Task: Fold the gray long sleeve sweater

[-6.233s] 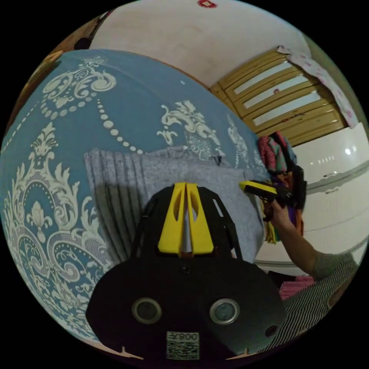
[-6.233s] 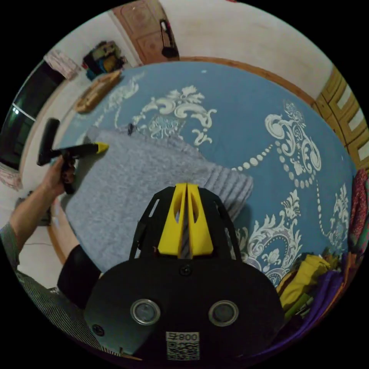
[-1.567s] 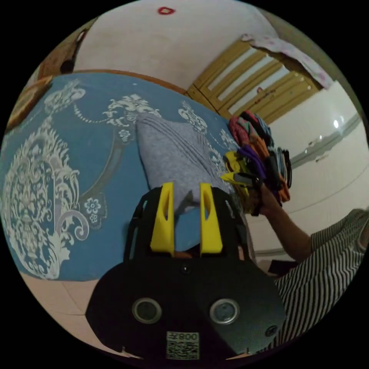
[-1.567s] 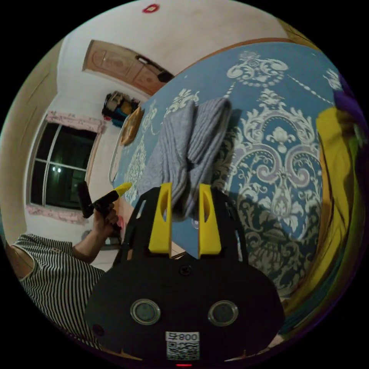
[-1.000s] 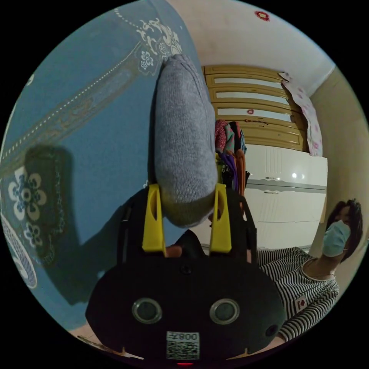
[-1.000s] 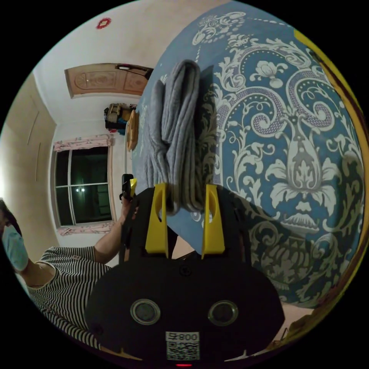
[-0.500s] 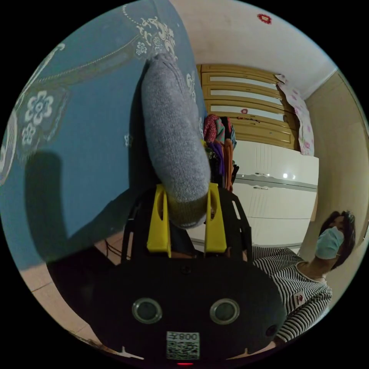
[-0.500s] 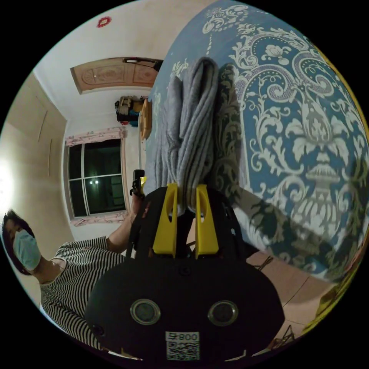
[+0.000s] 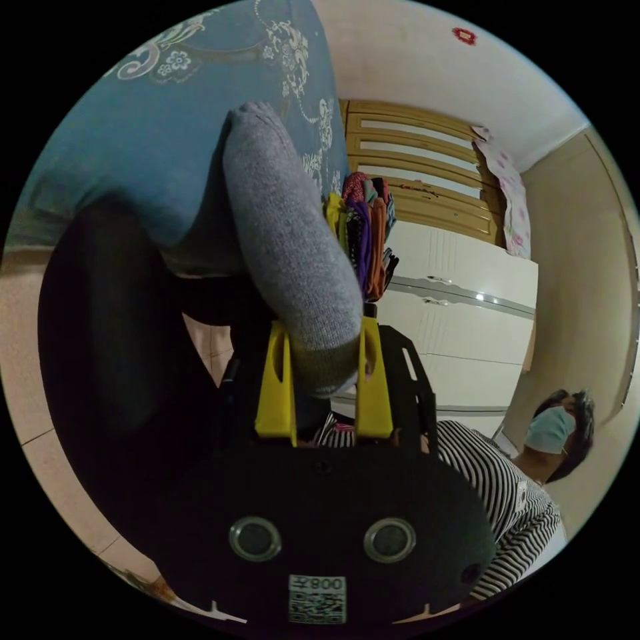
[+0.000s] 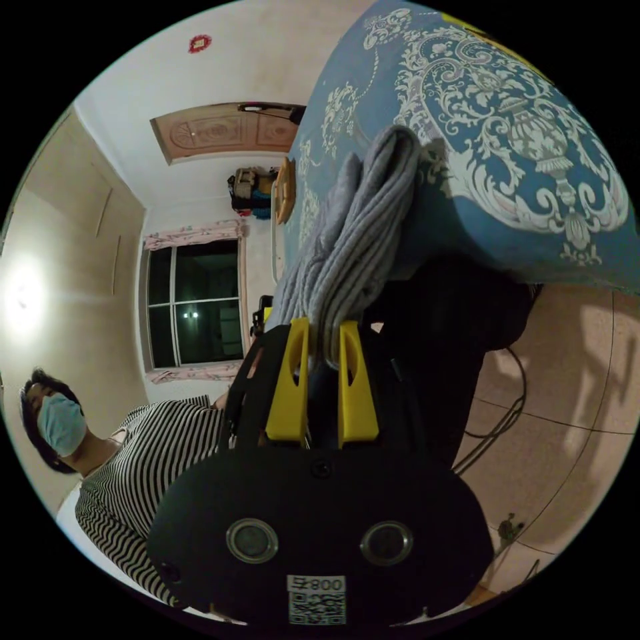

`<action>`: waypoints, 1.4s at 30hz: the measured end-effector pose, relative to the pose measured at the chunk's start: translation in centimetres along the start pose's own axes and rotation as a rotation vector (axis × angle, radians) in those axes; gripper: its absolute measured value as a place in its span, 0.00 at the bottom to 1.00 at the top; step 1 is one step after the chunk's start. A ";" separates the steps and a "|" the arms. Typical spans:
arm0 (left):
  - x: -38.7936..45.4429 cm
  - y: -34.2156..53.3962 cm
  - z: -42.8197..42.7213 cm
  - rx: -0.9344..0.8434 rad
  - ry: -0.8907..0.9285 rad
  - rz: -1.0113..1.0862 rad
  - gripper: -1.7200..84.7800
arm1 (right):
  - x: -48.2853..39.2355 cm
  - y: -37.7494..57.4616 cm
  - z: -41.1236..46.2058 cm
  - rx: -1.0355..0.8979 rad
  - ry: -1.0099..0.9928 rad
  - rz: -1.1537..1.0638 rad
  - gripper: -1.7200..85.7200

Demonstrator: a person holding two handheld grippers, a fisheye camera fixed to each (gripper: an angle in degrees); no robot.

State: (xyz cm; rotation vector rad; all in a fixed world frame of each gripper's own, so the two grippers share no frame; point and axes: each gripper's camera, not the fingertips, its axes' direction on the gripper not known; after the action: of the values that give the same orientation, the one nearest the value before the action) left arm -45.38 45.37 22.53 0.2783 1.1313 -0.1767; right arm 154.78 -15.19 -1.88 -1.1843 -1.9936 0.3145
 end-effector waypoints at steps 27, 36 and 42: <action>4.1 -33.2 14.4 -0.008 0.142 0.297 0.19 | -34.6 -9.5 -9.1 0.161 0.005 -0.363 0.10; 11.4 -54.8 31.1 -0.018 0.165 0.523 0.19 | -49.6 -21.0 -22.3 0.326 0.141 -0.449 0.10; 10.5 -63.9 43.8 -0.017 0.082 0.613 0.19 | -55.0 -26.1 -28.0 0.339 0.304 -0.396 0.10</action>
State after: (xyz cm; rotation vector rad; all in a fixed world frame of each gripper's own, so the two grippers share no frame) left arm -20.91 -28.87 22.06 0.6070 1.0795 0.3891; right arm 172.95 -79.38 4.01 -0.5710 -1.7694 0.2401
